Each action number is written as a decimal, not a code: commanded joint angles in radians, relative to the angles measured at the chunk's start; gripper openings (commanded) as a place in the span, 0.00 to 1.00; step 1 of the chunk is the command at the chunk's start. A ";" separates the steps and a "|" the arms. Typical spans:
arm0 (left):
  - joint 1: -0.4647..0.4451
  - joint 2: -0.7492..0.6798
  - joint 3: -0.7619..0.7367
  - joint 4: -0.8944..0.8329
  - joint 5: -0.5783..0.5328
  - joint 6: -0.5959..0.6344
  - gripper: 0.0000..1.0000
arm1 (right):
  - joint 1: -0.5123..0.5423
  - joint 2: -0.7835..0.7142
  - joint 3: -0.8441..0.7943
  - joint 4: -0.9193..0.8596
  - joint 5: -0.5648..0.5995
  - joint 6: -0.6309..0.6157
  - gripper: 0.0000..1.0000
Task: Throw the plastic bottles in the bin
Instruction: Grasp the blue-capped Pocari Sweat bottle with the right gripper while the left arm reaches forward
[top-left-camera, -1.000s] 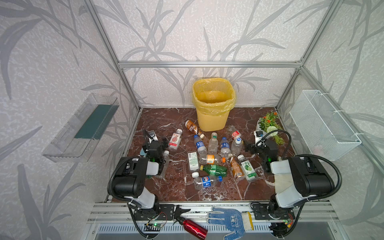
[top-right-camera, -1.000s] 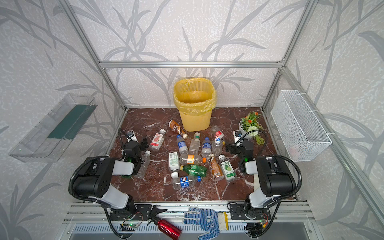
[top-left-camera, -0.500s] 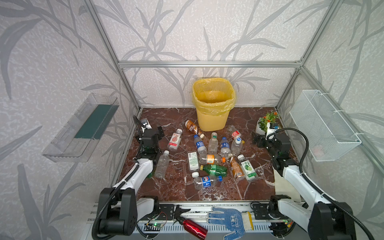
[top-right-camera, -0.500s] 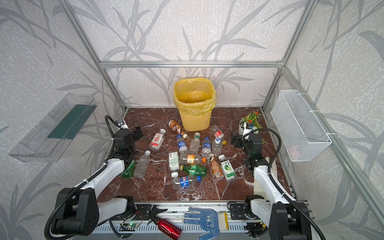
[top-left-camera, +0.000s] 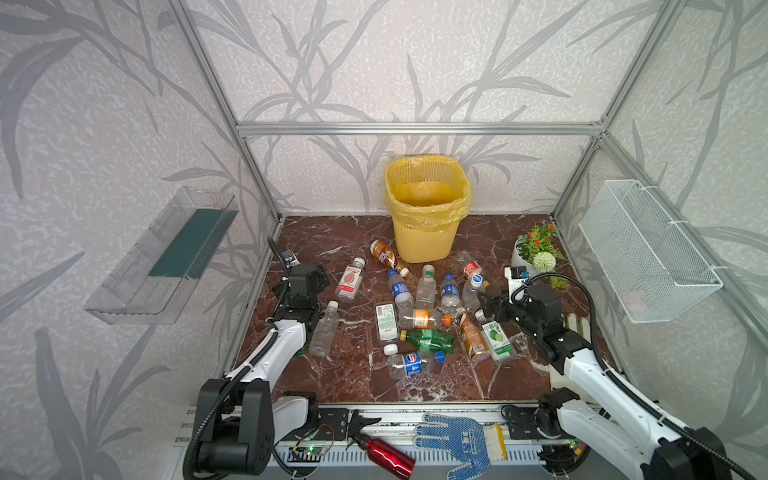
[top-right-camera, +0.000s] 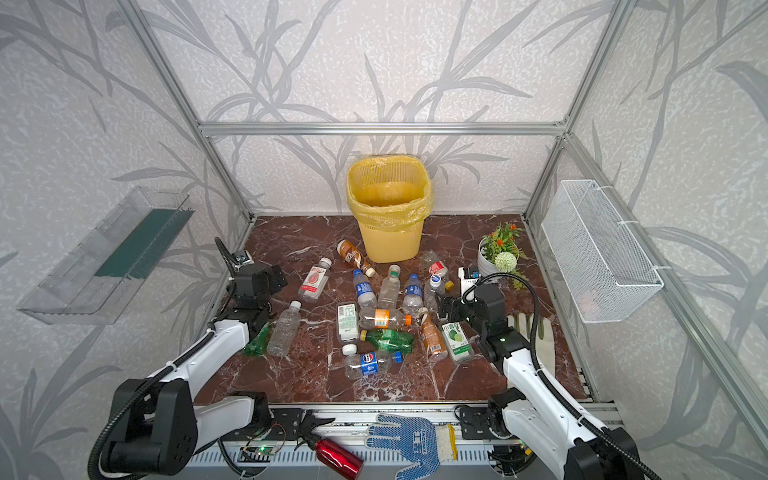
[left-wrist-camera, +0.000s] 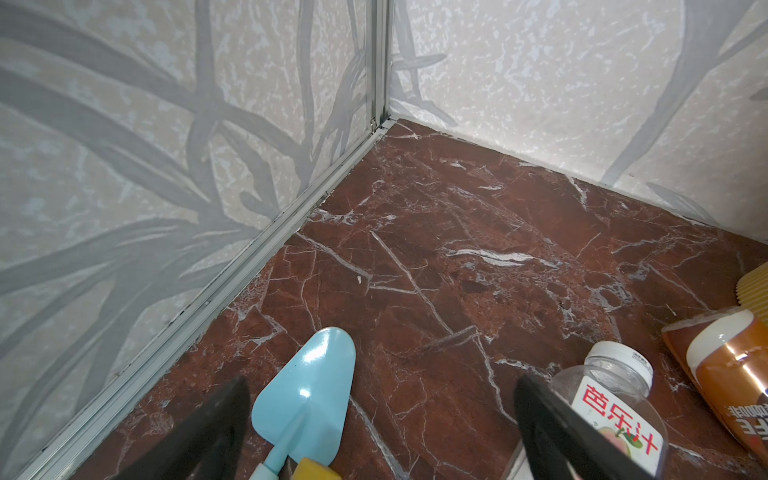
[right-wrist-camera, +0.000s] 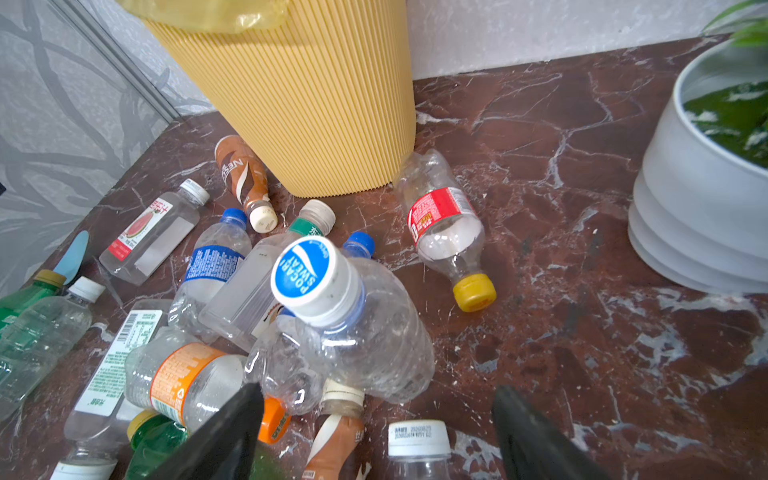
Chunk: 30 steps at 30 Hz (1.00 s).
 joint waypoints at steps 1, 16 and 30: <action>-0.003 0.000 0.008 -0.023 -0.008 -0.028 0.99 | 0.038 0.015 -0.007 -0.001 0.023 -0.007 0.86; -0.003 -0.015 -0.033 -0.014 -0.020 -0.060 0.99 | 0.138 0.290 0.041 0.231 0.142 -0.022 0.77; -0.003 -0.011 -0.038 -0.015 -0.020 -0.058 0.99 | 0.157 0.437 0.100 0.288 0.245 -0.049 0.75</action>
